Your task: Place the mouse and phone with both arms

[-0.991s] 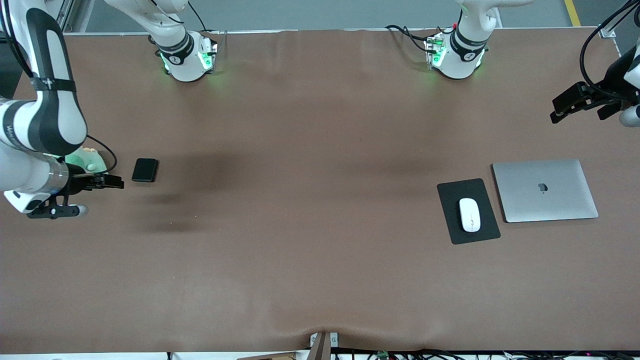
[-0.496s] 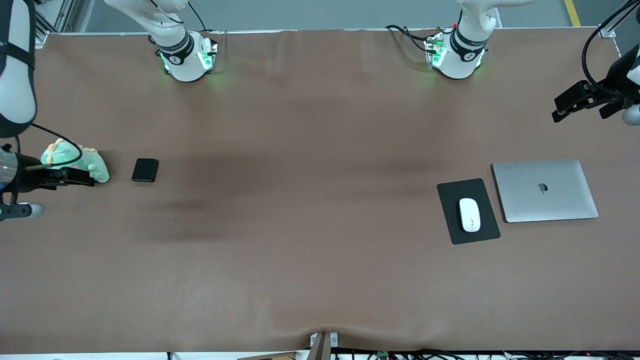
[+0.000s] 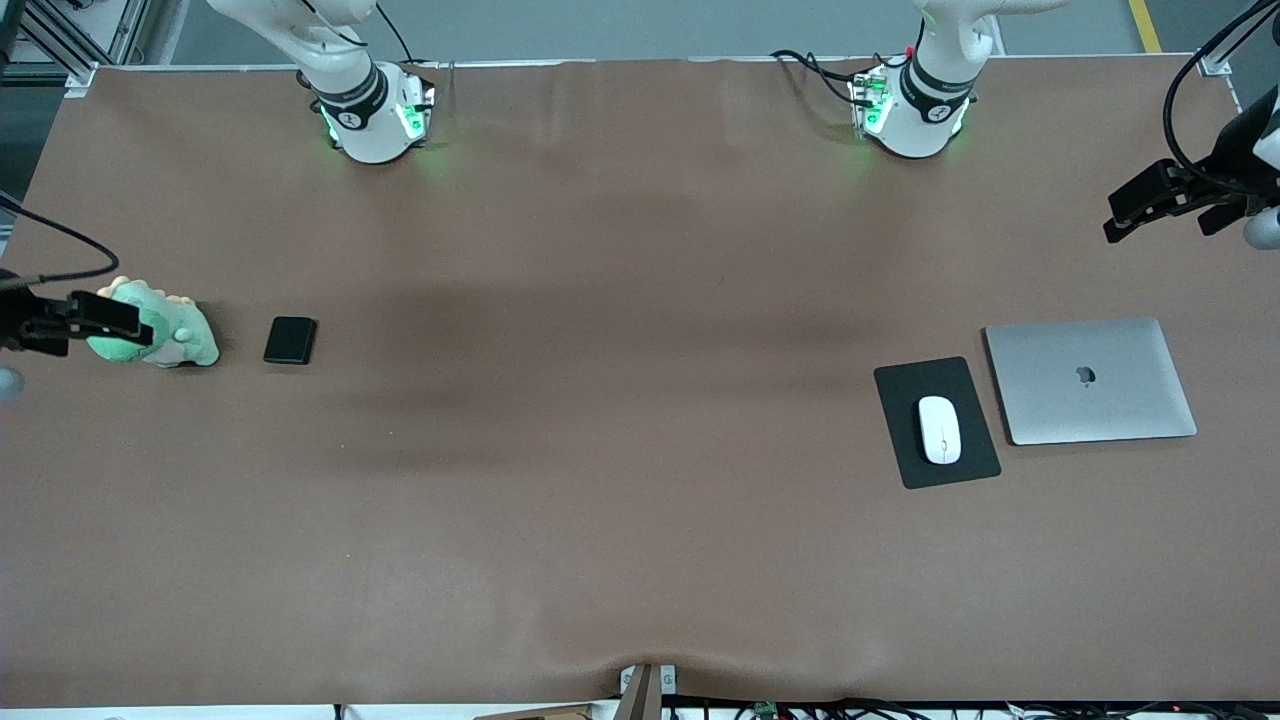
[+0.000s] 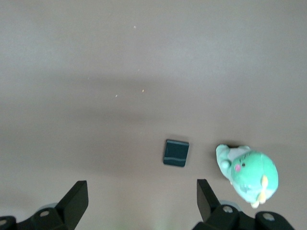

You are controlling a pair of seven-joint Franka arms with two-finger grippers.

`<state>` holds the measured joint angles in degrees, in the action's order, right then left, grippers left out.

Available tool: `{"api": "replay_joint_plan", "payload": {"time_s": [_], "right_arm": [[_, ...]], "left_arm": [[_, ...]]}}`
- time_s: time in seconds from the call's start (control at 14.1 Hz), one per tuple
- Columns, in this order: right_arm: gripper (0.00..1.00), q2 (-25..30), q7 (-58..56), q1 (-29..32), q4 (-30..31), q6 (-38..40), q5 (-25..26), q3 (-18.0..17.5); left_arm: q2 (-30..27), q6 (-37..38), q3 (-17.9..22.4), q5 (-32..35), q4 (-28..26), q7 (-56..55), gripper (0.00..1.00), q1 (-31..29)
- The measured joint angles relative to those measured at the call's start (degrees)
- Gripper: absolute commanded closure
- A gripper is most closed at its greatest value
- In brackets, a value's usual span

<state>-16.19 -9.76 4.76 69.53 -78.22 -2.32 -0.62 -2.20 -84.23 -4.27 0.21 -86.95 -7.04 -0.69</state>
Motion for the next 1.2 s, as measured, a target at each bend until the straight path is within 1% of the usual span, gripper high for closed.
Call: {"api": "replay_joint_plan", "payload": {"time_s": [0.14,0.28,0.35,0.78,0.92,1.2], "right_arm": [[0.0,3.1,0.0,-0.4,-0.1,3.1,-0.2,0.0],[0.0,5.9,0.0,-0.6,0.6,4.0,-0.2,0.0],[0.0,7.4,0.0,-0.6,2.0,3.9,-0.2,0.0],[0.0,17.7,-0.2,-1.9,16.1,-0.1,-0.1,-0.1],[0.0,19.2,-0.2,-2.2,18.0,-0.6,0.0,-0.1],[0.0,19.4,-0.2,-2.2,18.0,-1.8,0.1,0.0]], "left_arm": [[0.0,0.0,0.0,0.0,0.0,0.0,0.0,-0.1],[-0.2,0.1,0.0,0.0,-0.2,0.0,0.0,-0.9],[-0.5,0.2,0.0,0.0,-0.6,0.0,0.0,-1.3],[-4.6,0.3,-0.3,0.0,-3.9,0.0,0.0,-1.5],[-5.7,0.3,-0.4,0.0,-4.9,0.0,0.0,-1.4],[-5.7,0.3,-0.9,0.0,-5.4,0.0,0.0,-1.2]]}}
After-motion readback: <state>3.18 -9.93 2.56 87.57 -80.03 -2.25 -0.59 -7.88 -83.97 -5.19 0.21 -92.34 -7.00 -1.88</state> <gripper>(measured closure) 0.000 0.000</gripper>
